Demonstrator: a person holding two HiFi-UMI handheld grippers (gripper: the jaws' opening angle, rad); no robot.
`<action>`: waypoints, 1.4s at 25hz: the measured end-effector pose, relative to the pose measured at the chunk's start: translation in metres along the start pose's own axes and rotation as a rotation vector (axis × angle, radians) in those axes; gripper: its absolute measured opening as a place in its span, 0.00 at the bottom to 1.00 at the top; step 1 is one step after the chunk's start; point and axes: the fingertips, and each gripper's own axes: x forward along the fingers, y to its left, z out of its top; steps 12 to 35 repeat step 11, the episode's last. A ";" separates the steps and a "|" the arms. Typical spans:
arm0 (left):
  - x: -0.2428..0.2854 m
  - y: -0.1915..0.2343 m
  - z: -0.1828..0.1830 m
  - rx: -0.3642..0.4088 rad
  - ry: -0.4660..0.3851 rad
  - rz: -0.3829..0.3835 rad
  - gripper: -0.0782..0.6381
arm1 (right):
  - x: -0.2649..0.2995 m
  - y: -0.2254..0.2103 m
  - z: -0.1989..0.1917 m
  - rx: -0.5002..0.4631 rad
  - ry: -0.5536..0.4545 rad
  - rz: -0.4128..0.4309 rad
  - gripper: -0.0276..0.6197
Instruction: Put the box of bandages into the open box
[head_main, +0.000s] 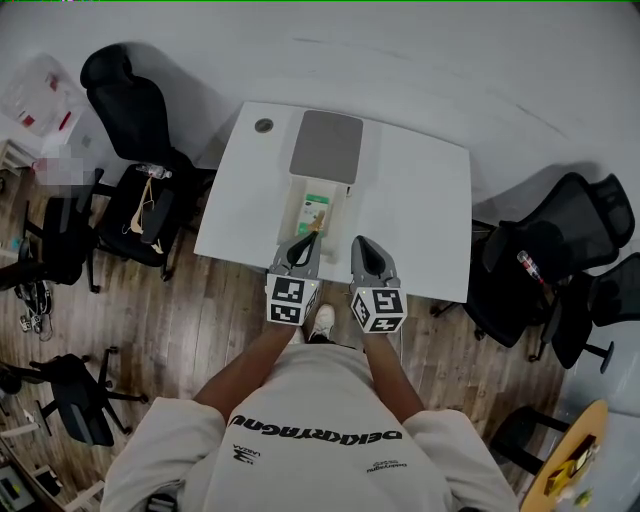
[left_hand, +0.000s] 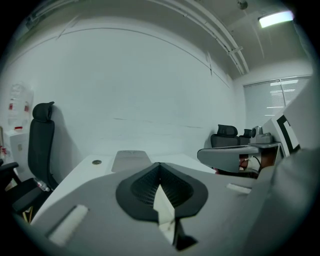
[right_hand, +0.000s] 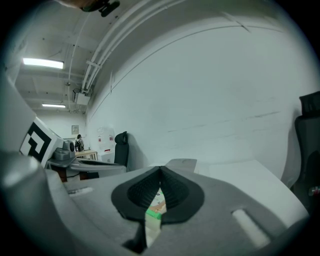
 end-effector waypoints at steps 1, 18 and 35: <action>0.000 0.000 0.000 -0.003 0.000 0.001 0.11 | 0.000 0.000 0.000 0.000 0.002 0.001 0.04; 0.001 -0.001 0.007 0.004 -0.015 -0.014 0.12 | 0.007 0.001 0.002 0.006 0.001 0.006 0.04; 0.001 -0.001 0.007 0.004 -0.015 -0.014 0.12 | 0.007 0.001 0.002 0.006 0.001 0.006 0.04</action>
